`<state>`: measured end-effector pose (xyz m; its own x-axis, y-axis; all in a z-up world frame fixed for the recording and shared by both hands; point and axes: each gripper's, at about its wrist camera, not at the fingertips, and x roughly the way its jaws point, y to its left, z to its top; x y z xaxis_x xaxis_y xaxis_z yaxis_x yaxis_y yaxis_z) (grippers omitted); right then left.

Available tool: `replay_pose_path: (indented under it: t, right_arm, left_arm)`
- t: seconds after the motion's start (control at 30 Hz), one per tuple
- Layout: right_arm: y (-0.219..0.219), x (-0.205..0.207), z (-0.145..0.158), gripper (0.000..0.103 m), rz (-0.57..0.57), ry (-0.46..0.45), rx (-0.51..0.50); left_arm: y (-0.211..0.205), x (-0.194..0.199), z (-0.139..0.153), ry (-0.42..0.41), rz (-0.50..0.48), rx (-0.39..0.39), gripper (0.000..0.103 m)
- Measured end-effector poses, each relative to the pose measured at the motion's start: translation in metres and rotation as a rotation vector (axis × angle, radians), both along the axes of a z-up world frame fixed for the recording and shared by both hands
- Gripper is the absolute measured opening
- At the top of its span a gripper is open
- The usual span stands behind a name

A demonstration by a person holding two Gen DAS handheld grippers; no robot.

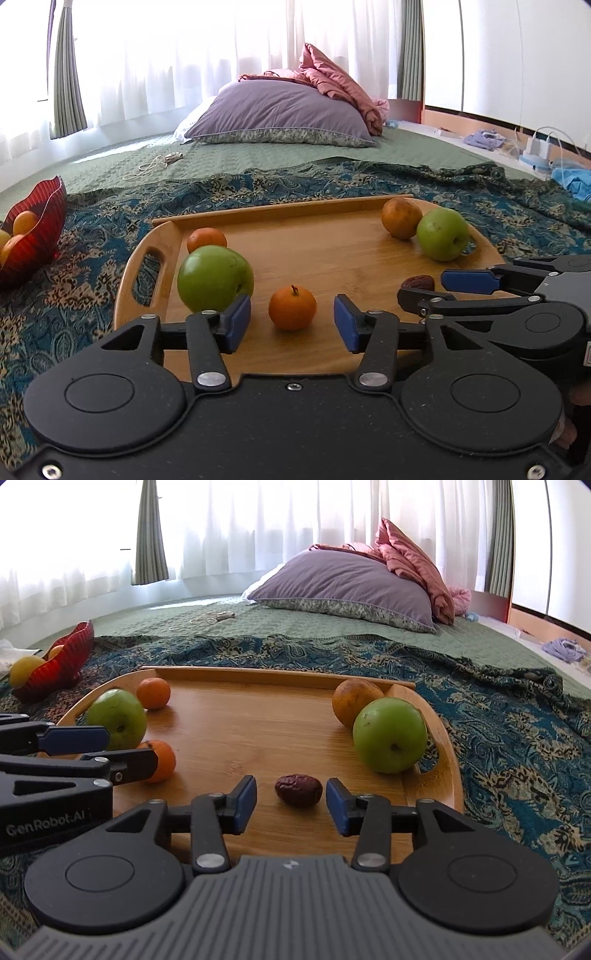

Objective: Organize fruits
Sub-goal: 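Open both grippers to drop the tangerine and date onto the tray, then grasp another tangerine with the left gripper while the right tool moves toward the second date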

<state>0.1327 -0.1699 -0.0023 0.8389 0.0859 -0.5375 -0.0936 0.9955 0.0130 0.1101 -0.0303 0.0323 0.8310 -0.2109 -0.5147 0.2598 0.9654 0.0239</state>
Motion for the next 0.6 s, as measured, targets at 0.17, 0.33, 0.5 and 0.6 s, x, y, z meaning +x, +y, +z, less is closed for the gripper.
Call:
replay_pose_path:
  t: [0.17, 0.33, 0.5, 0.6]
  right_arm:
    - [0.003, -0.018, 0.003, 0.068, 0.044, -0.031, -0.009]
    - [0.006, -0.036, 0.003, 0.072, 0.083, -0.061, -0.018]
    - [0.008, -0.049, 0.005, 0.075, 0.12, -0.09, -0.018]
    - [0.009, -0.055, 0.006, 0.077, 0.136, -0.099, -0.018]
  left_arm:
    - [0.007, -0.022, -0.001, 0.006, -0.005, -0.024, 0.055]
    - [0.016, -0.038, -0.003, 0.018, -0.005, -0.031, 0.057]
    - [0.021, -0.054, -0.004, 0.03, -0.016, -0.026, 0.057]
    - [0.024, -0.061, -0.007, 0.058, -0.039, -0.027, 0.057]
